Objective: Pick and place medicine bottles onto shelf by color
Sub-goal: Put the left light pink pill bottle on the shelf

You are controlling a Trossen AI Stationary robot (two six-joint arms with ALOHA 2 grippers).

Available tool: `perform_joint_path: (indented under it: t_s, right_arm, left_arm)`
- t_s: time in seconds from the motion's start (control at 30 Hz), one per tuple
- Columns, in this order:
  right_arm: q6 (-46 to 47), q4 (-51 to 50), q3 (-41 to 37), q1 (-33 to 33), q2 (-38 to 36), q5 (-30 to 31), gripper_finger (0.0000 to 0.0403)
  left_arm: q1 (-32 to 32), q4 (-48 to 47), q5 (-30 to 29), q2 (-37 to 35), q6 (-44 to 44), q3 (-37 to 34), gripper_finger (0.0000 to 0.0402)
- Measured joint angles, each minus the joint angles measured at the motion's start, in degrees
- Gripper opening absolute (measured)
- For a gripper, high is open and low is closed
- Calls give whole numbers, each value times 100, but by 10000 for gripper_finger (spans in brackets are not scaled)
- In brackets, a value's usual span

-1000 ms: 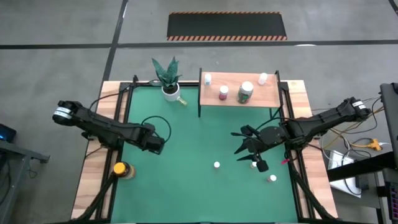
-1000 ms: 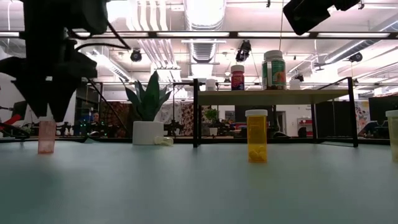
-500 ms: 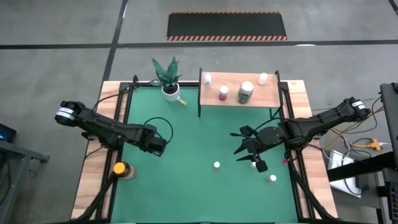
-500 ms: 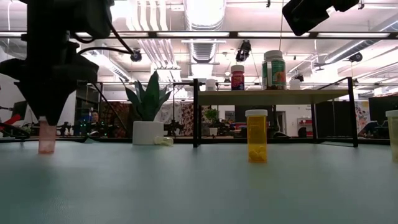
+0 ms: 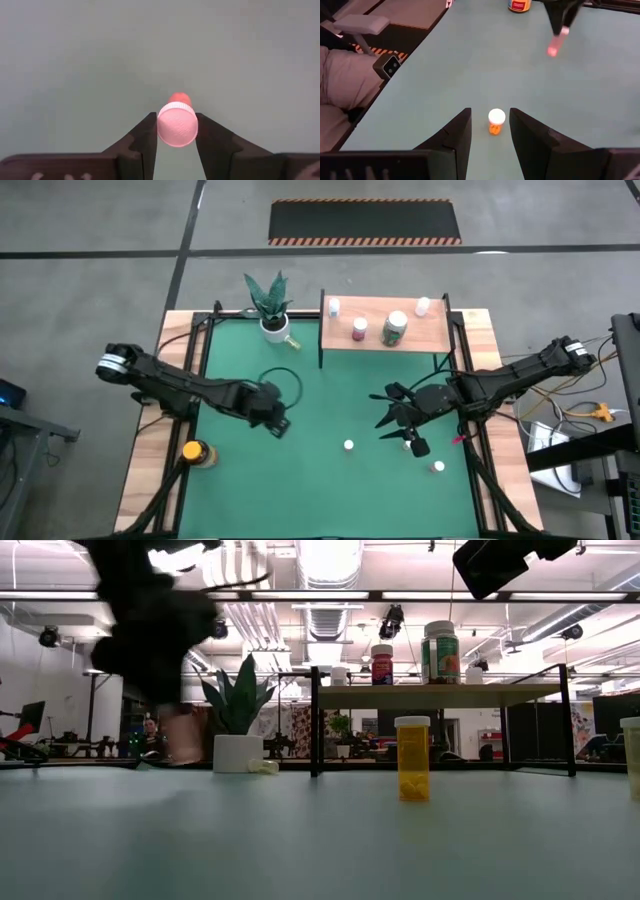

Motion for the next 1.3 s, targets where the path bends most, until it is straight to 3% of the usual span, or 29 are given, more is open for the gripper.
perform_joint_path:
  t_s: [0.13, 0.37, 0.53, 0.93, 1.17, 1.3]
  right_arm:
    - [-4, 87, 0, 0, 0, 0, 123]
    - [63, 131, 0, 0, 0, 0, 123]
    - [145, 130, 0, 0, 0, 0, 123]
    - [261, 125, 0, 0, 0, 0, 123]
    - [299, 126, -21, 0, 0, 21, 123]
    - [494, 137, -83, 0, 0, 417, 123]
  left_arm:
    - [47, 799, -84, 726, 1202, 538, 99]
    - [47, -294, -89, 2252, 2958, 2258, 99]
    - [47, -885, -102, 2942, 3585, 3047, 99]
    - [54, -770, -260, 2951, 3666, 3050, 107]
    - [54, -745, -260, 2951, 3718, 3045, 167]
    - [54, -747, -260, 2946, 3833, 3045, 201]
